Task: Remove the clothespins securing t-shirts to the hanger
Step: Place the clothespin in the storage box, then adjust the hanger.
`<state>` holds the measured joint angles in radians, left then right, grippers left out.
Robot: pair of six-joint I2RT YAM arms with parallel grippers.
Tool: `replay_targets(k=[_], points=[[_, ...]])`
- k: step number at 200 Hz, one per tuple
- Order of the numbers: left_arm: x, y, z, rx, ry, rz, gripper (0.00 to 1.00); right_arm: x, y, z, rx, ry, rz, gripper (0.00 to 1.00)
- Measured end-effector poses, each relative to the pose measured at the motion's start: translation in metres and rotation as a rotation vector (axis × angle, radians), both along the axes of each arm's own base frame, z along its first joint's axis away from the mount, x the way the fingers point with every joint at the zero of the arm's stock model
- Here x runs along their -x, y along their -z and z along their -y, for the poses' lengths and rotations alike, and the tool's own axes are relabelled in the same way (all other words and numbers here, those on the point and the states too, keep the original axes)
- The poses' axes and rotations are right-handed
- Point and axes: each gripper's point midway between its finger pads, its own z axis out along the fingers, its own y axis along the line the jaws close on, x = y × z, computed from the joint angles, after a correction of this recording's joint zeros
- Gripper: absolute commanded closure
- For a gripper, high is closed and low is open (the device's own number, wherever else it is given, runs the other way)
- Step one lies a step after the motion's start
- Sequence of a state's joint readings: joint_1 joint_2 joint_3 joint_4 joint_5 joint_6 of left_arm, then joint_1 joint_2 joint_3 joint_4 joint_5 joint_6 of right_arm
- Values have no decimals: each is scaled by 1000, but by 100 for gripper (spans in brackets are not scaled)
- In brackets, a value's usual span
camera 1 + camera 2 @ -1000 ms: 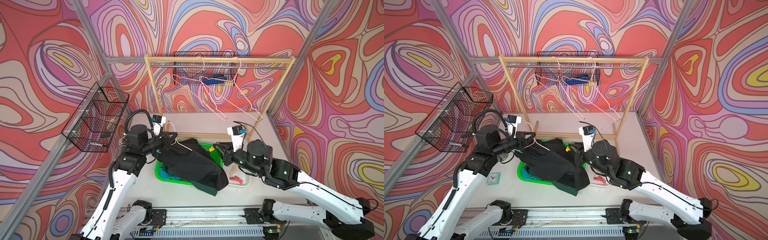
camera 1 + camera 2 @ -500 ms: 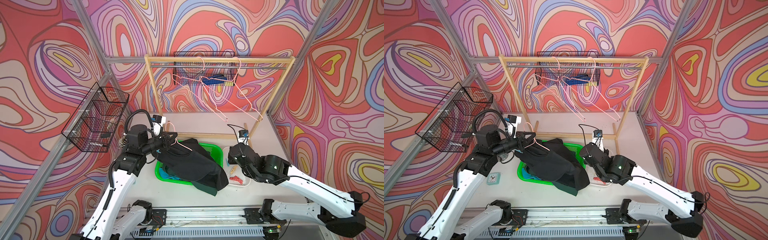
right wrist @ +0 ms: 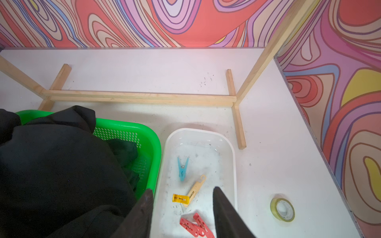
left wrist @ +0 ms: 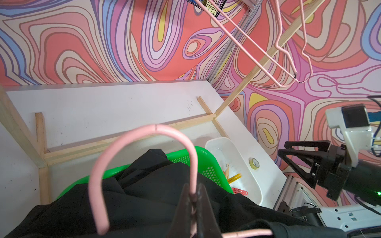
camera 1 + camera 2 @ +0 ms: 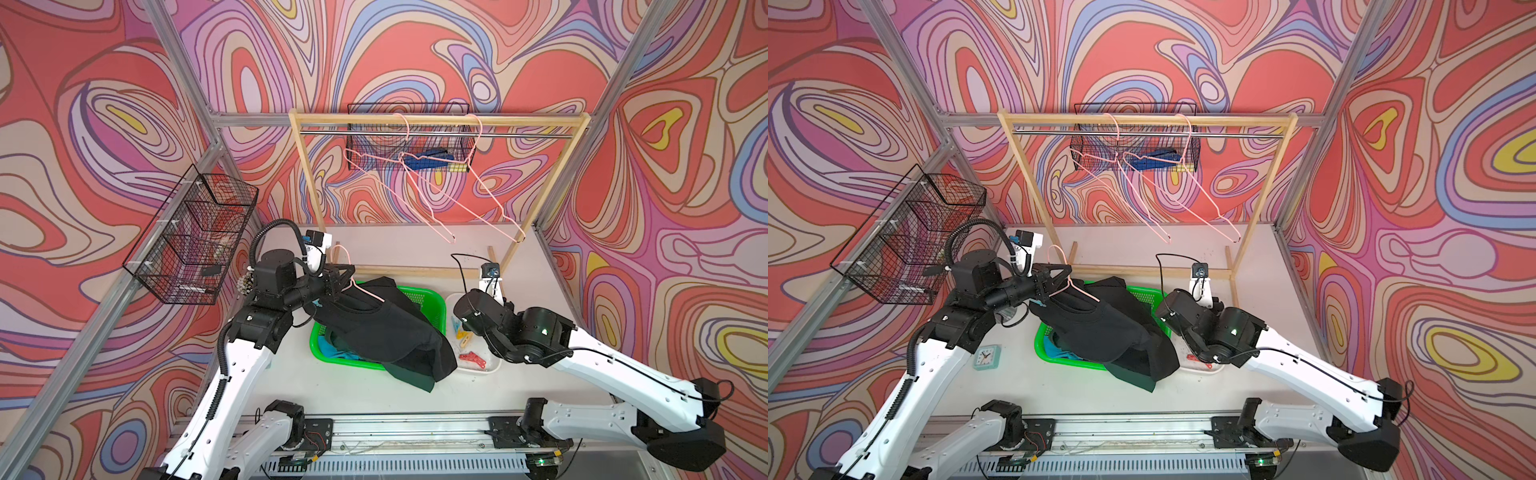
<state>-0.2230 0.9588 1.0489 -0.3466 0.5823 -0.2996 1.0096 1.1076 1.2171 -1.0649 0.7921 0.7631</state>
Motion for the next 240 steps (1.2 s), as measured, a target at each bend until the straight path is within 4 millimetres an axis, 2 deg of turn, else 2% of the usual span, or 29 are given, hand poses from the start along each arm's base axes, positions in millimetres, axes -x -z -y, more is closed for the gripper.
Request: replay_targets(k=[29,55,103,148,178,213,240], points=[[0,1,0,-1,0,-3,100,1,-3,-9,-26,-67,7,46],[0,1,0,-1,0,-2,100,6,-8,-31,-102,-207,15,46],[0,1,0,0,0,-2,100,13,-38,-88,-208,-484,38,46],[0,2,0,-1,0,-2,100,3,-66,-164,-225,-698,8,46],[0,1,0,0,0,-1,100,-2,-70,-197,-219,-790,-10,47],[0,1,0,1,0,0,100,-6,-71,-223,-218,-861,-23,49],[0,3,0,2,0,-5,100,-10,-64,-240,-208,-894,-44,52]])
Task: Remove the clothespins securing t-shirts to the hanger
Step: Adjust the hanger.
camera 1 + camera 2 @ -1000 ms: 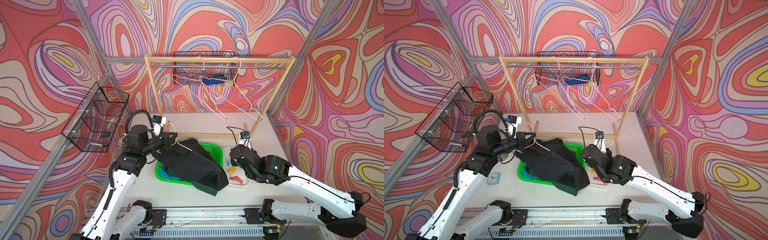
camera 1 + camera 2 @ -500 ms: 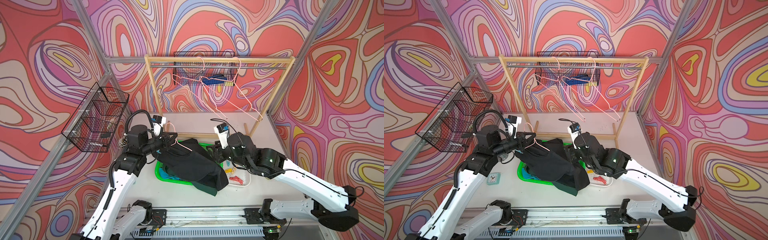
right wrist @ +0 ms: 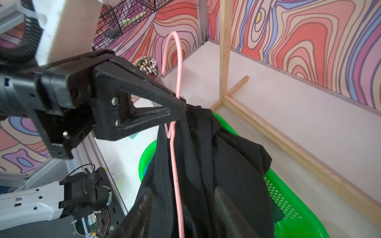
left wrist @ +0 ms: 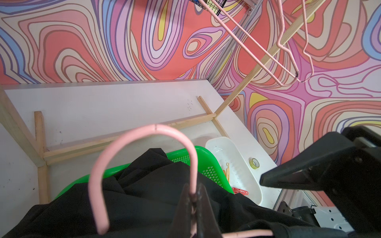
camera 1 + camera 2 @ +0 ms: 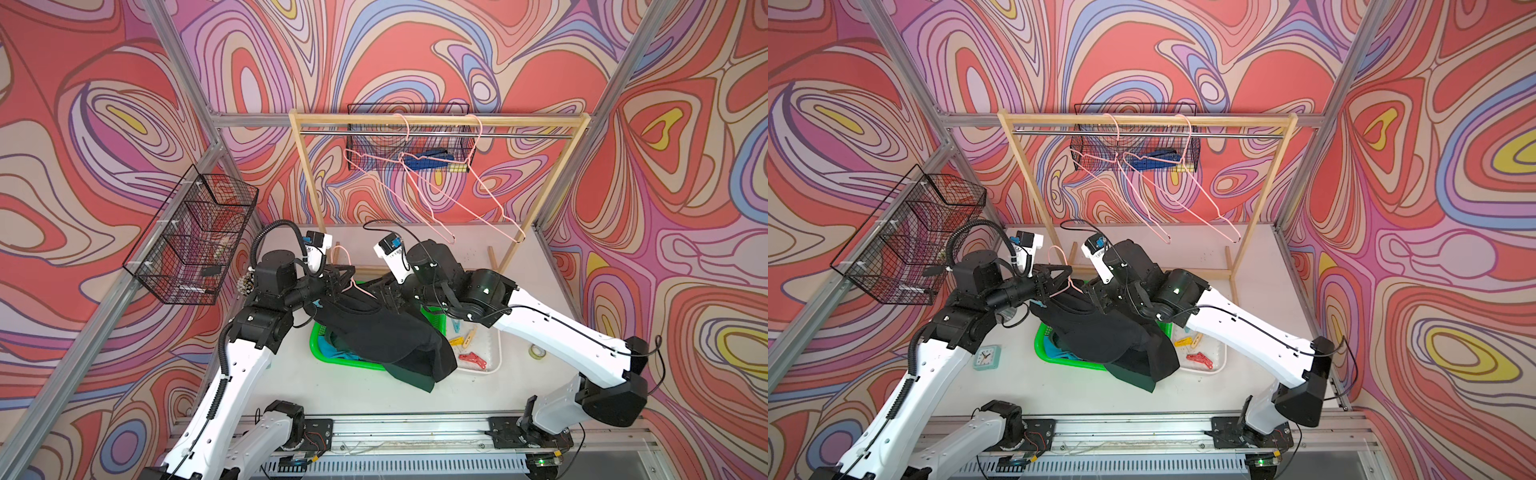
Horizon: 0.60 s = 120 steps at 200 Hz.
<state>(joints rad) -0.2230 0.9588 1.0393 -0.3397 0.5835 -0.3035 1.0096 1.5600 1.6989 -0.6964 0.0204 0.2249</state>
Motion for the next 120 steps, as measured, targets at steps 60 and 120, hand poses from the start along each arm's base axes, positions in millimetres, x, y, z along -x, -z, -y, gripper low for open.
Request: replay_targets(k=[60,120], points=[[-2,0,2,10,7,-3,100,-14,34,-33,60,-33,-46,60],[-2,1,3,15,10,-7,100,-20,47,-53,63,-69,-64,74]])
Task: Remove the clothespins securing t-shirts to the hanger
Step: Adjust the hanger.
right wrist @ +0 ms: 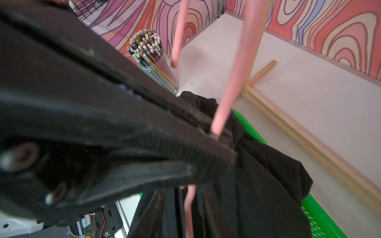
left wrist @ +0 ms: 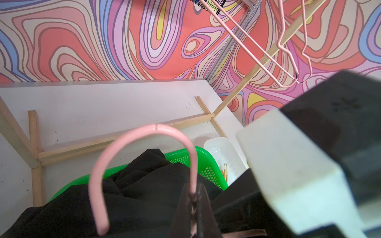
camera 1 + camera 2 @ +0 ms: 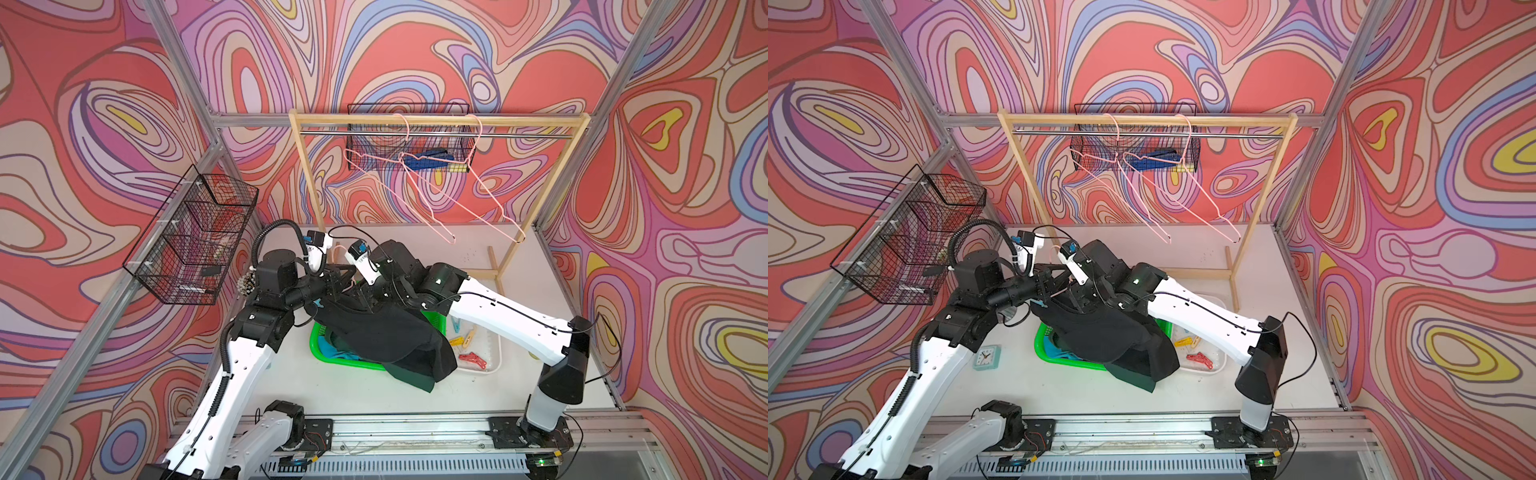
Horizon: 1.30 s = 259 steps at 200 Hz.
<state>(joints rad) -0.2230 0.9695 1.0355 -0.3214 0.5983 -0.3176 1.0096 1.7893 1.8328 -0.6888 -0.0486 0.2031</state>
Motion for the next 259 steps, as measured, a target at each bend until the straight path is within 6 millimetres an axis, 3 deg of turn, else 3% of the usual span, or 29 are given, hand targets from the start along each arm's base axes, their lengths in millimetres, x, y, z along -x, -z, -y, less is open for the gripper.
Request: replay_targets(k=[46,62,95,122,143,169,177,204,259], points=[[0,2,0,1,3,-2,100,-7,2,-1,-11,28,3,100],[-1,1,-1,-2,-7,10,100,-12,2,0,-18,36,10,100],[-1,0,-2,-1,-16,10,60,-13,5,-3,-30,34,21,100],[-2,0,-3,2,-24,5,32,-6,10,-1,-38,20,33,100],[0,0,0,3,-8,4,17,-3,9,4,-53,23,47,100],[6,-5,5,8,20,0,8,-3,11,10,-69,27,67,100],[9,-6,5,11,21,-3,1,-2,11,12,-78,27,76,100],[19,-13,-4,17,-19,0,0,5,10,26,-102,22,112,100],[33,-8,-29,5,-161,-49,0,20,-23,44,-197,-12,229,100]])
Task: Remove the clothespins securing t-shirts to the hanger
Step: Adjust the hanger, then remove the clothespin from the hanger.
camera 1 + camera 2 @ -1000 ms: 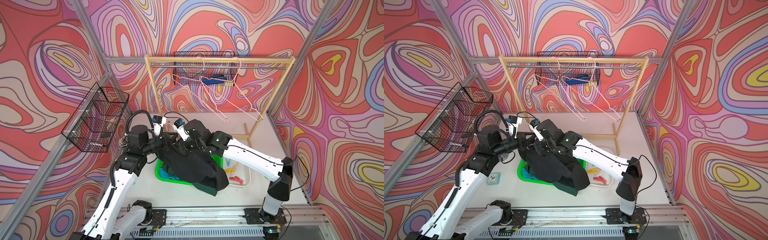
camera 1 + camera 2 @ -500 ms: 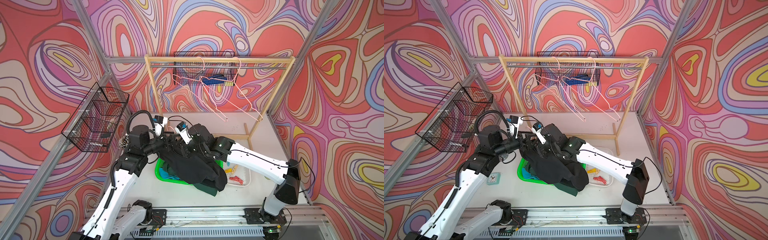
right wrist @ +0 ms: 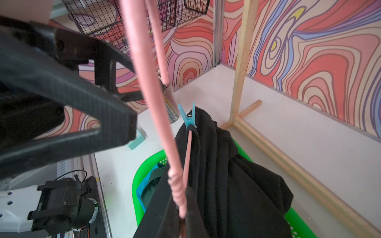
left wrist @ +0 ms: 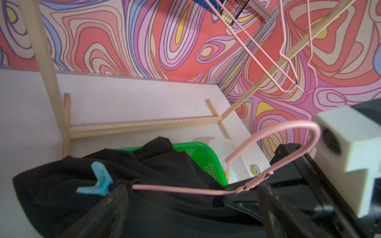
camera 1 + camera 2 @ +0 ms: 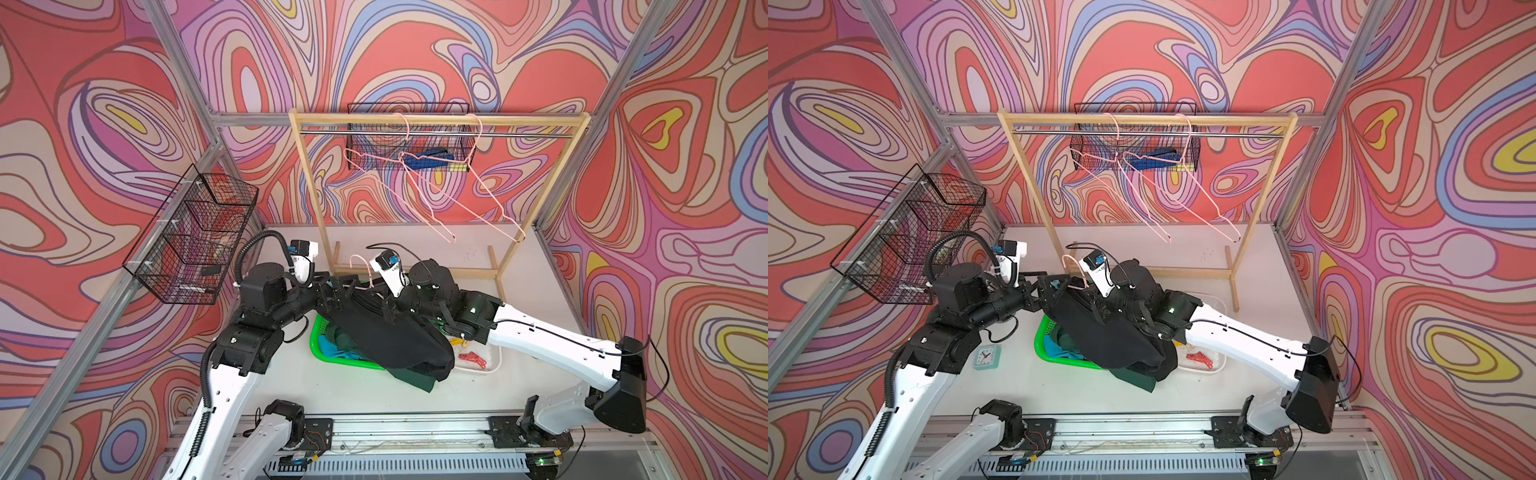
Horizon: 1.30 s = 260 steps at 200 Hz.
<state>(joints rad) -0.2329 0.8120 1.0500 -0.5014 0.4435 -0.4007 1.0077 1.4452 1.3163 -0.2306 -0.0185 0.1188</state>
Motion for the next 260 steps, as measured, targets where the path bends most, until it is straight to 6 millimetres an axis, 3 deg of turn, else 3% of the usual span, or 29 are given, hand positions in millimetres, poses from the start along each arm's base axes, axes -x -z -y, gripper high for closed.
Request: replay_targets(k=[104,164,260], points=[[7,32,-38,3,-283,-337,0,7,11,10,-6,-26,69,100],[11,71,-57,28,-491,-599,0,12,12,7,-6,-59,100,100],[13,64,-66,347,-691,-611,4,45,-6,10,-22,-109,196,100]])
